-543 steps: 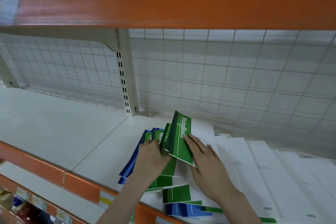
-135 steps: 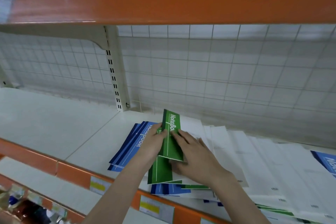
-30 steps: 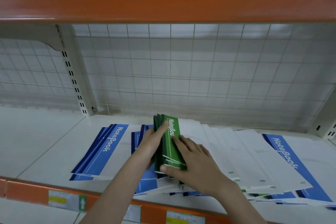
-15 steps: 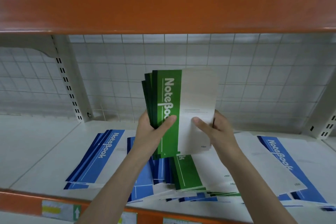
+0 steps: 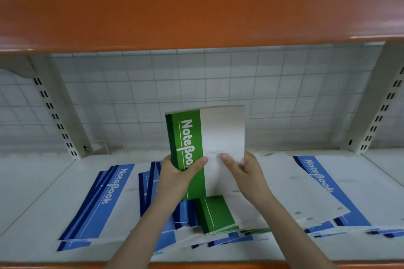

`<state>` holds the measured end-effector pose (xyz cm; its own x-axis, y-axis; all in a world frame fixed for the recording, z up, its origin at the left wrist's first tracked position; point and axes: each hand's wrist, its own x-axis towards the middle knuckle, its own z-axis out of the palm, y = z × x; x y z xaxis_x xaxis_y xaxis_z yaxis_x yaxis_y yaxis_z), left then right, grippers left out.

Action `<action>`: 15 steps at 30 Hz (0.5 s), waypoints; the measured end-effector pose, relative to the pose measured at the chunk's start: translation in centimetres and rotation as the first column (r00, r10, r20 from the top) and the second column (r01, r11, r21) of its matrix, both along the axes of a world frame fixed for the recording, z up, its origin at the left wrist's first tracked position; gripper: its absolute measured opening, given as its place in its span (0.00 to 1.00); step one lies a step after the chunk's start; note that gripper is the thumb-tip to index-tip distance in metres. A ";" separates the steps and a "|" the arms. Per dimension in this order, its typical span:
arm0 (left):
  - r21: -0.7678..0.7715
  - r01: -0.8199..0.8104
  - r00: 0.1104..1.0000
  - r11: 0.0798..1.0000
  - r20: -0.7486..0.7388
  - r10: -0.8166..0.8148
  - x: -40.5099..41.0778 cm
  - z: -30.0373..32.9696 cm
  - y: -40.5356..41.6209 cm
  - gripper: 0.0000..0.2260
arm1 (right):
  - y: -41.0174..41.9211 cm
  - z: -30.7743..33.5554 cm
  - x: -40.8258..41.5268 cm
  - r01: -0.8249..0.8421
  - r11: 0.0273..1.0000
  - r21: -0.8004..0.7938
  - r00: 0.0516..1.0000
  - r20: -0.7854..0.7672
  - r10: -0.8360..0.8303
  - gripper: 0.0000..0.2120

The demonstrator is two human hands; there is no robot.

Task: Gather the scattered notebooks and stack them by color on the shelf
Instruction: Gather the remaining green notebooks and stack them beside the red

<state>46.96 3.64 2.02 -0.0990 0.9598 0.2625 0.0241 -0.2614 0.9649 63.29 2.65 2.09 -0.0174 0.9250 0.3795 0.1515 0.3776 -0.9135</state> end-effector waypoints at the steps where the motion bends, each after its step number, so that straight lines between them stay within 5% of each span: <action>1: -0.011 0.024 0.999 1.000 -0.024 -0.025 0.2 0.5 0.1 0.18 | -0.1 0.2 0.3 0.023 1.000 -0.003 1.000 0.012 -0.023 0.20; 6: -0.105 0.158 0.980 0.982 -0.104 -0.169 3.1 2.6 0.7 0.14 | -1.1 1.4 3.8 0.145 0.988 -0.055 0.989 0.023 -0.143 0.09; 11: -0.197 0.179 0.947 0.964 -0.231 -0.223 9.8 2.8 0.3 0.10 | -2.9 0.5 10.7 0.293 0.841 -0.455 0.938 -0.033 -0.344 0.15; 15: -0.281 0.264 0.907 0.923 -0.253 -0.337 16.2 1.9 -0.4 0.10 | -5.5 0.0 16.4 0.389 0.762 -0.518 0.887 -0.011 -0.461 0.21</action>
